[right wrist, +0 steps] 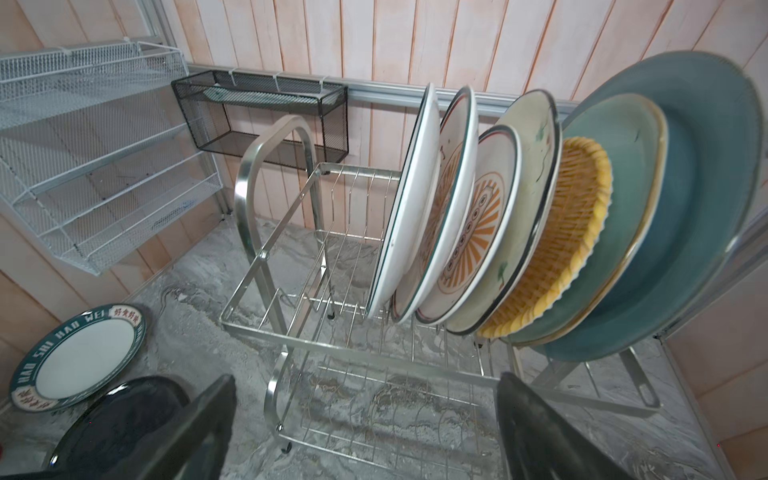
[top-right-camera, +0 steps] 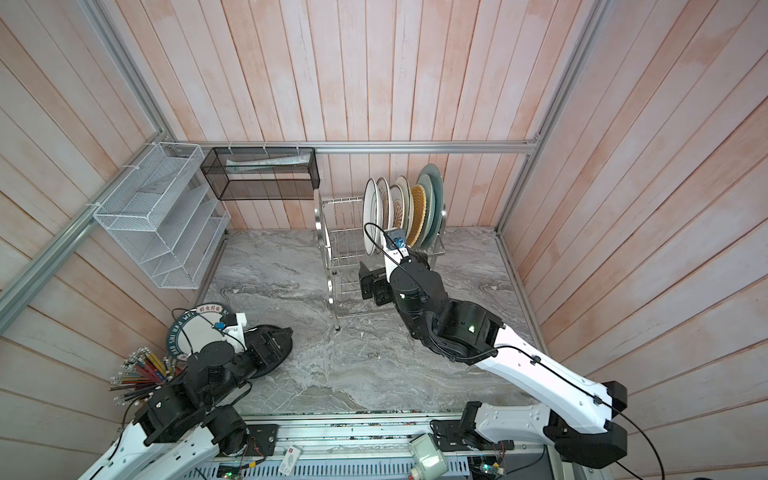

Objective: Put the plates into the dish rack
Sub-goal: 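Open the right gripper and pull it back from the rack, then move the left gripper to the dark blue plate while the right arm lowers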

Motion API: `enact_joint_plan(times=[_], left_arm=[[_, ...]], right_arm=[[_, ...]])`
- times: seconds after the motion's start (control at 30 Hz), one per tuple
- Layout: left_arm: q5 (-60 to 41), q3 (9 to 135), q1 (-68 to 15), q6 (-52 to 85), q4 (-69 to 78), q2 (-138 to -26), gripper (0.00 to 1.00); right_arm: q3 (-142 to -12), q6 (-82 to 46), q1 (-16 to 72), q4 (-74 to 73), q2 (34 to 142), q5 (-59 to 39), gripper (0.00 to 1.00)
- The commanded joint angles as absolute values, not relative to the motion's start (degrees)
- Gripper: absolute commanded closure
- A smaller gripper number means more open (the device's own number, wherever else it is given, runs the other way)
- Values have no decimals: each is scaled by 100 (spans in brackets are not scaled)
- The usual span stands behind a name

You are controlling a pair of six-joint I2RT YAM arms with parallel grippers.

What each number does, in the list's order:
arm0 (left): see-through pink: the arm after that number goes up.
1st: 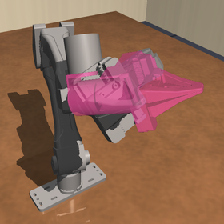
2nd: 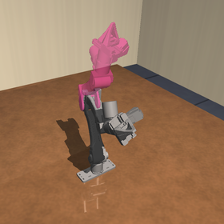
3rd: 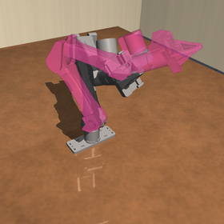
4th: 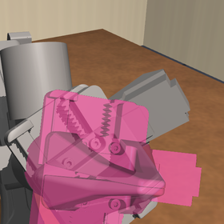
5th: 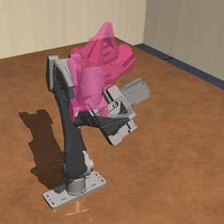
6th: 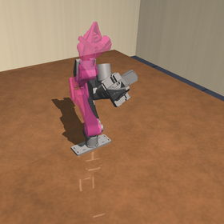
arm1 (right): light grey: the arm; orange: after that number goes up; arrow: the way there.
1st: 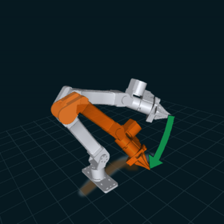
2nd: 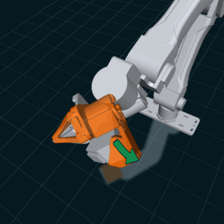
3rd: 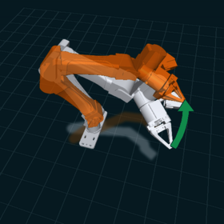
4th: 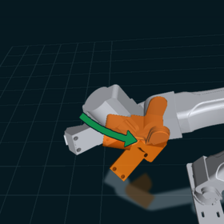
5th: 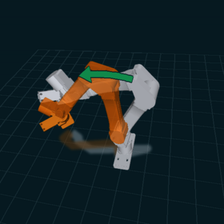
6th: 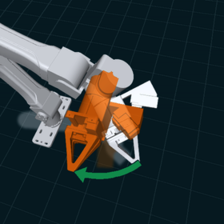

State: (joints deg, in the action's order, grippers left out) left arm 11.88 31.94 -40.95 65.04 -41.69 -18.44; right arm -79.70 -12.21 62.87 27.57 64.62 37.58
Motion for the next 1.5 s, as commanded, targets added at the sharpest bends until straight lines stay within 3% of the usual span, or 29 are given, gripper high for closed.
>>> enact_joint_plan(times=[0.0, 0.23, 0.47, 0.83, 1.1, 1.47], left_arm=[[1973, 3051, -4105, 8726, -5874, -1294, 0], [2151, 2882, -4102, 10212, -7085, -1432, 0], [2239, 2207, -4104, 10348, -6241, -1163, 0], [2356, 1931, -4082, 11018, -5398, -2580, 0], [2697, 1290, -4011, 11378, -4513, -2563, 0], [2804, 564, -3439, 10794, -3094, -2840, 0]], right_arm=[[-7662, -1434, 6320, 2492, 6236, 3133, 2], [-6786, -1712, 6369, 2204, 5866, 2529, 2], [-6000, -2063, 6504, 1798, 5768, 2012, 2], [-5675, -2248, 6671, 1640, 5786, 1879, 2], [-5509, -2341, 6708, 1534, 5764, 1681, 2], [-5241, -2504, 6724, 1440, 5723, 1521, 2]])
